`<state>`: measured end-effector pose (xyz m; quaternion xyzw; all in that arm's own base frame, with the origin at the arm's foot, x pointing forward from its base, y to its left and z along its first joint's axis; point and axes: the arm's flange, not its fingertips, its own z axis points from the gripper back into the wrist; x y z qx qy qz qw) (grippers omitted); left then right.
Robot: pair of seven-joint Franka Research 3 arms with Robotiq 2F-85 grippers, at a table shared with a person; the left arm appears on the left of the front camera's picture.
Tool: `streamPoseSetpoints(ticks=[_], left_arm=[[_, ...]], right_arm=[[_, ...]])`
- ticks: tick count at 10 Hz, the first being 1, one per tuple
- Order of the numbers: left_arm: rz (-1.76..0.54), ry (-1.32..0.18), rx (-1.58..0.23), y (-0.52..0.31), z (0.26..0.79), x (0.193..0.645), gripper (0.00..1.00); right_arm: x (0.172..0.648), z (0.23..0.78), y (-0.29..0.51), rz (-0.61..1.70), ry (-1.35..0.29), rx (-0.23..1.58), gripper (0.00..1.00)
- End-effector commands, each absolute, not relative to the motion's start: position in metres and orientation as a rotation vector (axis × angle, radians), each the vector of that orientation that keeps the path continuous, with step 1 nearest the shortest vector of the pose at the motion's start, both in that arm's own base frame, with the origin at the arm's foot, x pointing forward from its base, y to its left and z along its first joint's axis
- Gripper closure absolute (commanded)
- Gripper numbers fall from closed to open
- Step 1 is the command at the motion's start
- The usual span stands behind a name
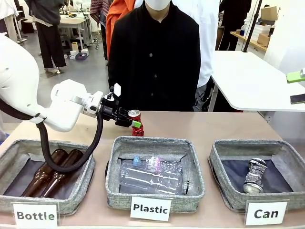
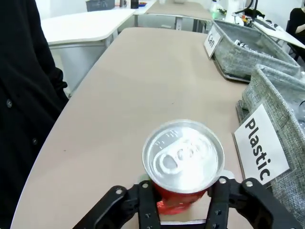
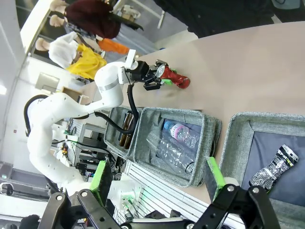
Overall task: Sort the can waste into the basket.
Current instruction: Pick up the can waste from the table and place it in the right Fabric basket.
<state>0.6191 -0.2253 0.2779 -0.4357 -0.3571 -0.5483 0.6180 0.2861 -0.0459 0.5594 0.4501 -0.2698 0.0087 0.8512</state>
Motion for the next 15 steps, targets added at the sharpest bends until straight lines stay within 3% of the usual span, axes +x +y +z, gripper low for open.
streamPoseSetpoints(ticks=[1,2,4,7,10,13,15], left_arm=[[-1.253,-0.872,-1.041,-0.223,0.279,0.623,0.94],[-1.245,-0.896,-1.044,-0.218,0.285,0.623,1.00],[-1.231,-0.961,-1.036,-0.205,0.304,0.620,1.00],[-1.299,-1.151,-0.932,-0.153,0.391,0.603,1.00],[-1.492,-0.874,-0.997,-0.094,0.457,0.532,1.00],[-1.397,-0.900,-0.886,-0.048,0.481,0.442,1.00],[-1.330,-0.840,-0.981,-0.040,0.473,0.404,1.00]], right_arm=[[0.286,0.559,-0.048,0.040,-0.572,0.936,0.00],[0.286,0.559,-0.048,0.040,-0.572,0.936,0.00],[0.286,0.559,-0.048,0.040,-0.572,0.936,0.00],[0.286,0.559,-0.048,0.040,-0.572,0.936,0.00],[0.286,0.559,-0.048,0.040,-0.572,0.936,0.00],[0.286,0.559,-0.048,0.040,-0.572,0.936,0.00],[0.286,0.559,-0.048,0.040,-0.572,0.936,0.00]])
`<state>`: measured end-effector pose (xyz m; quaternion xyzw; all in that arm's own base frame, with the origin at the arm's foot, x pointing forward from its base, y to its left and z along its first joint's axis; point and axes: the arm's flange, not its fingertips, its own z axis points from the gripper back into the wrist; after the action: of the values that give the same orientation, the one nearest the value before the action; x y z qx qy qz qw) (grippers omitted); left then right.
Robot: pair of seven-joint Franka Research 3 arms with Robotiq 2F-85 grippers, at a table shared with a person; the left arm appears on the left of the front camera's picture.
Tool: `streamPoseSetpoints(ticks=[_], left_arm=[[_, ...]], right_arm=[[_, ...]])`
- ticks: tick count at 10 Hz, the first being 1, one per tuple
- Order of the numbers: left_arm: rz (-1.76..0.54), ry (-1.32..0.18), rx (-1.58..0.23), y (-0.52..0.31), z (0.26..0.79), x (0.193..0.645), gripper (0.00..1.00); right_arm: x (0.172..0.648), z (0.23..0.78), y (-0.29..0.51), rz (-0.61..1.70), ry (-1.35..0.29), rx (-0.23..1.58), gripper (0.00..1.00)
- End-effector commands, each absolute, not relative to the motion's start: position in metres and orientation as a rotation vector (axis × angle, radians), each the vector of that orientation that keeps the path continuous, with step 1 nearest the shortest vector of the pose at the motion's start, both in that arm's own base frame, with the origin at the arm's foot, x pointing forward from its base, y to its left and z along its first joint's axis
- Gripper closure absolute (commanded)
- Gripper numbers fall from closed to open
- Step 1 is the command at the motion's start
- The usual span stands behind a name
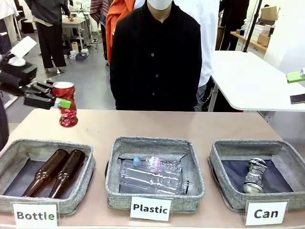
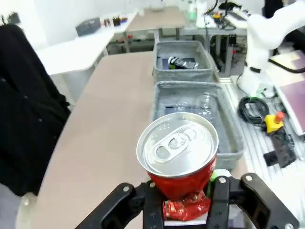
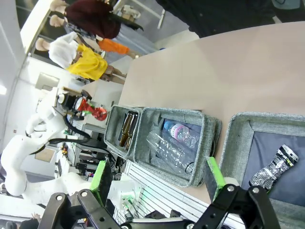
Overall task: Sort the can waste into the basket.
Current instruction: Pick up the can waste from the table and place it in the right Fabric basket.
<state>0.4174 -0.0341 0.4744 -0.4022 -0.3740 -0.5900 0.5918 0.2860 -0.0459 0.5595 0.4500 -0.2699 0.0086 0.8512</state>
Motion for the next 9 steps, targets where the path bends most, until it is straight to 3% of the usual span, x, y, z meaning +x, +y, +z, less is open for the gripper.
streamPoseSetpoints(ticks=[1,2,4,5,6,7,8,9], left_arm=[[-1.347,-0.786,-1.081,-0.034,0.474,0.405,1.00],[-1.372,-0.870,-0.936,-0.034,0.474,0.417,1.00],[-1.372,-0.870,-0.936,-0.034,0.474,0.417,1.00],[-1.356,-0.851,-0.976,-0.034,0.471,0.406,0.74],[-1.147,-0.972,-1.098,-0.046,0.454,0.408,0.74],[-1.107,-0.954,-1.049,-0.090,0.449,0.394,0.74],[-1.197,-0.913,-1.132,-0.150,0.456,0.369,0.74],[-1.194,-0.915,-1.158,-0.212,0.466,0.343,0.74]], right_arm=[[0.286,0.559,-0.048,0.040,-0.572,0.936,0.00],[0.286,0.559,-0.048,0.040,-0.572,0.936,0.00],[0.286,0.559,-0.048,0.040,-0.572,0.936,0.00],[0.286,0.559,-0.048,0.040,-0.572,0.936,0.00],[0.286,0.559,-0.048,0.040,-0.572,0.936,0.00],[0.286,0.559,-0.048,0.040,-0.572,0.936,0.00],[0.286,0.560,-0.046,0.018,-0.568,0.948,0.00],[0.263,0.583,-0.053,0.088,-0.519,0.807,0.00]])
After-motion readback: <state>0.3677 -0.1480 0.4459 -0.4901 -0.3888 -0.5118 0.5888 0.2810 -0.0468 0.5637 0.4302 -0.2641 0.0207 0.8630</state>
